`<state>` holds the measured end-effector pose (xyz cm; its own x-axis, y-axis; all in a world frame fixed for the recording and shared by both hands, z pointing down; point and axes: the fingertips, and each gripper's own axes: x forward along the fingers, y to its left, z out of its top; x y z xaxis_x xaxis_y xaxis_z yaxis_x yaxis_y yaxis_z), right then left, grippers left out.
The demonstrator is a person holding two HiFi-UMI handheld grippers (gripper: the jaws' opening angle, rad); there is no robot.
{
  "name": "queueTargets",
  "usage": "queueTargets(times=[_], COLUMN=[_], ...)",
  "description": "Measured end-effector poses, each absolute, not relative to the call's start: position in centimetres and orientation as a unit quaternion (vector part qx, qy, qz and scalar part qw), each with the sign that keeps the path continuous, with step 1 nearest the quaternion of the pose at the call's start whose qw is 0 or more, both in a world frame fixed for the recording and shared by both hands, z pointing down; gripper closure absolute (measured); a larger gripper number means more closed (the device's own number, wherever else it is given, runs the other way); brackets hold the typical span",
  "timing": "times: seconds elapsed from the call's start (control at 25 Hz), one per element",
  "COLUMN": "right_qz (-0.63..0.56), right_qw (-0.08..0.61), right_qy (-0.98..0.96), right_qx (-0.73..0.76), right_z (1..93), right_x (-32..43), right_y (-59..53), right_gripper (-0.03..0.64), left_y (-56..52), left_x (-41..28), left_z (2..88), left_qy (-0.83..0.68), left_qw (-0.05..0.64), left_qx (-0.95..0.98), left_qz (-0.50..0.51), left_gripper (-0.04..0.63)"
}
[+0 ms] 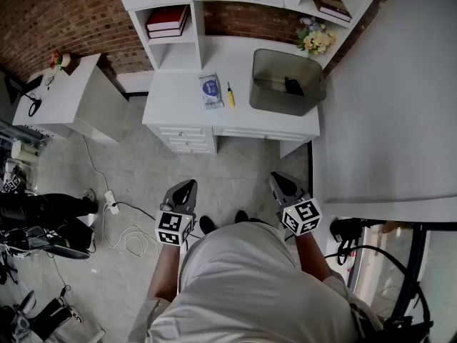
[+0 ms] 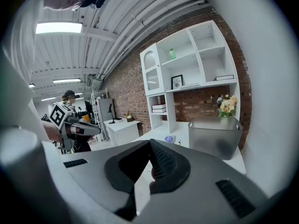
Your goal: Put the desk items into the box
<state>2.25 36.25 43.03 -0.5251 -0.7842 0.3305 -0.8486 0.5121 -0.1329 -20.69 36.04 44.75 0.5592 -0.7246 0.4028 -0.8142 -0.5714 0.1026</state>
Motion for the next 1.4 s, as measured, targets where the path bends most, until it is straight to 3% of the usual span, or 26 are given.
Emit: queueTargets(times=[0.64,1.4], right_qz=[0.157,0.172], right_qw=[0.111,0.122], right_qy=[-0.866,-0.882], right_qx=[0.461,0.422], right_z=[43.8,46.2], right_x=[3.3,9.8], right_y=[36.7,36.9], right_gripper=[0.617,0.615], left_y=[37.1,38.1], left_x=[-19.2,-14.1], left_z=[45.1,46.3], left_qy=[-0.447,-0.491], left_qw=[0.146,0.157], left_qx=[0.866,0.841], left_qz=[0.171,0.165], left_gripper=[0.592,0.592])
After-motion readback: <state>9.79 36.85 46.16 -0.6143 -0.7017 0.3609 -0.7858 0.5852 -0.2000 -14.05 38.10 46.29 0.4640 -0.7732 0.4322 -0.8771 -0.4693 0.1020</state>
